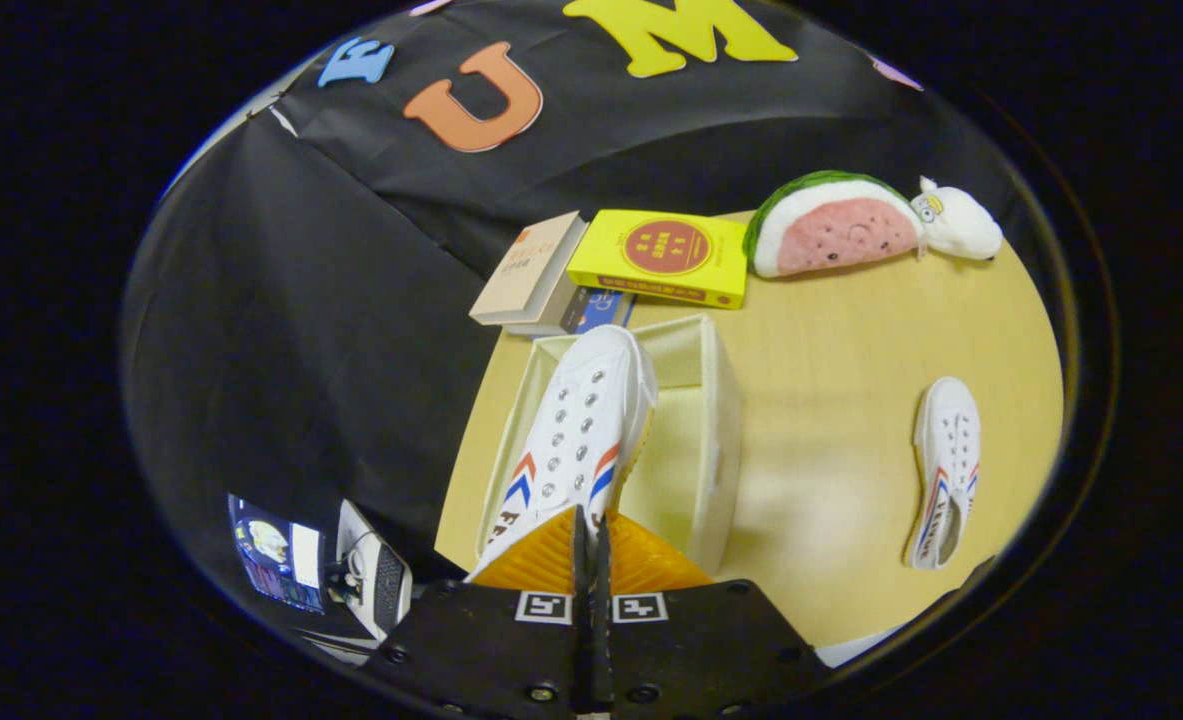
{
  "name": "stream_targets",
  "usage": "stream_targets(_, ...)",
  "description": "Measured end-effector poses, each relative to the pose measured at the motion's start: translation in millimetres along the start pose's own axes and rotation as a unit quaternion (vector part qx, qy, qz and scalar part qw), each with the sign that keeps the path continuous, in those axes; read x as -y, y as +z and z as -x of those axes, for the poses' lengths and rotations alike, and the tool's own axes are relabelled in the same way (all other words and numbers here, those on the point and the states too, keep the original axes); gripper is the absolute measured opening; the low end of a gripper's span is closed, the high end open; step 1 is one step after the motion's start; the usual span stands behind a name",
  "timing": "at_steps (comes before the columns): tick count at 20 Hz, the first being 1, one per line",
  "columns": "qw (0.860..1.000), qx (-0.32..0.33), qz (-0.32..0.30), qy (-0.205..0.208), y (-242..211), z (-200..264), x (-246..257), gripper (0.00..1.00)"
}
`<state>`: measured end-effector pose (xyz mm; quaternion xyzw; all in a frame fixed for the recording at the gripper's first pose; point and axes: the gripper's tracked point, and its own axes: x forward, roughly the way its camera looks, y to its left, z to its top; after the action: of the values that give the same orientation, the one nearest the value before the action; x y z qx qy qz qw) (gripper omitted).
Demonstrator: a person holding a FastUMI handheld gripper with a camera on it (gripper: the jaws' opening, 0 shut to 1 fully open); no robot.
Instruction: Open the storage box then place both shoes into the box .Put the left shoe in first, then the right shoe, with the right side of both shoes facing outward in a uniform manner.
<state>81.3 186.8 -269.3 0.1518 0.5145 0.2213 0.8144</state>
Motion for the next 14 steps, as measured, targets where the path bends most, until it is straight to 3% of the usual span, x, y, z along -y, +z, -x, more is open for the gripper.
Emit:
stream_targets(5,0.999,-0.020,-0.021,-0.044,-9.9,-67.9,-13.2,0.00)
stream_targets(8,0.997,-0.018,-0.056,-0.046,-4.3,-89.1,-17.5,0.00)
stream_targets(12,0.997,-0.002,-0.054,-0.057,5.9,-103.4,-23.9,0.00)
stream_targets(14,0.997,0.034,-0.076,-0.003,22.3,-96.9,-52.5,0.00)
